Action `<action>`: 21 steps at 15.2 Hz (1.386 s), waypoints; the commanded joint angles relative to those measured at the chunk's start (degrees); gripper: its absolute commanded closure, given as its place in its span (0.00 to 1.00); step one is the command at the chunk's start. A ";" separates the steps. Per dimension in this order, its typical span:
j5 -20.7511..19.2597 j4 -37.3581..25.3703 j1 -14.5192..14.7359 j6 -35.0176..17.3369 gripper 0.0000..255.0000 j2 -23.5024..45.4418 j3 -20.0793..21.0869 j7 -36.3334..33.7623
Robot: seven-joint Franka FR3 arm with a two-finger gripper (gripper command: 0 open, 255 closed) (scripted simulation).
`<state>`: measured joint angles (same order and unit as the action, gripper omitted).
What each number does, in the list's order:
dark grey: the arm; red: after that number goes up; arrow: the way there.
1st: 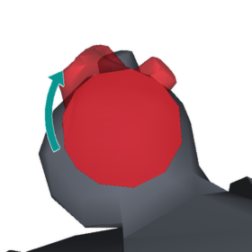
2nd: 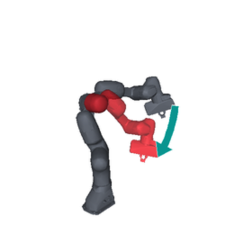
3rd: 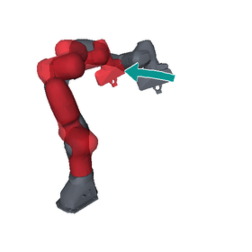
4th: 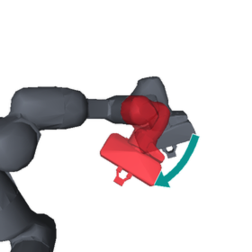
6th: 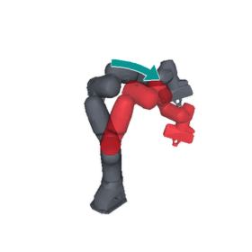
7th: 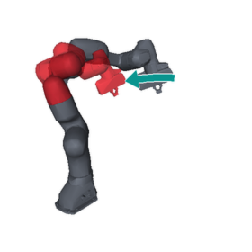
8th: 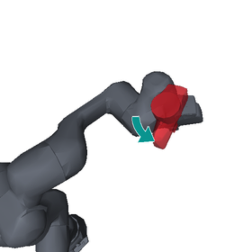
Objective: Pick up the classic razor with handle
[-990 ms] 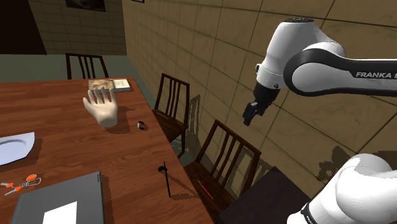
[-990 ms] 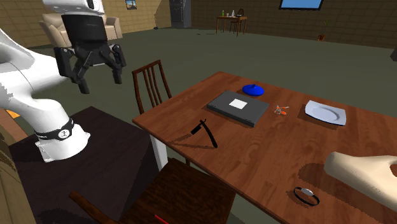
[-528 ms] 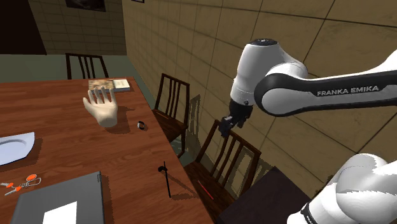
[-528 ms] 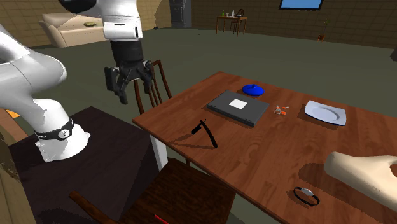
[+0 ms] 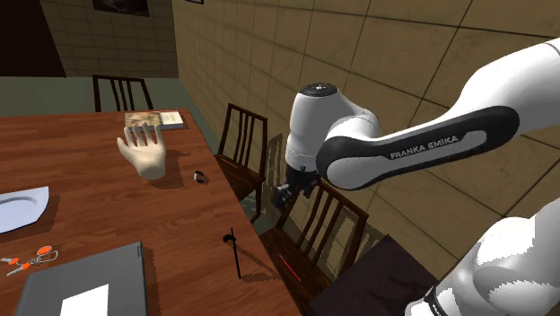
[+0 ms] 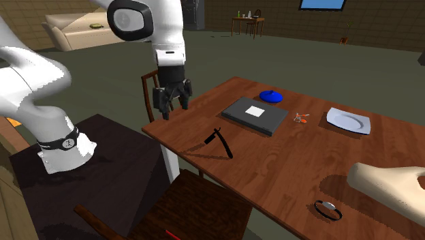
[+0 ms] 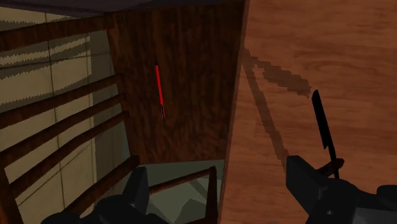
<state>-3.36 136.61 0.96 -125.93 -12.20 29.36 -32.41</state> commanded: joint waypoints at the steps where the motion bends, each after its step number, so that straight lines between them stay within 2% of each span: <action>1: -2.44 -2.12 -0.26 -1.73 0.00 4.72 1.99 -4.38; 6: -11.23 -9.35 0.71 -3.95 0.00 17.63 4.52 -15.52; 12: -20.85 -20.68 6.47 -3.64 0.00 32.84 2.60 -26.38; 14: -23.05 -25.04 8.89 -3.11 0.00 37.60 1.44 -28.89; 21: -25.57 -24.78 10.09 -6.12 0.00 40.84 -0.21 -30.80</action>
<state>-28.41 111.81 10.84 -131.45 27.98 29.47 -62.85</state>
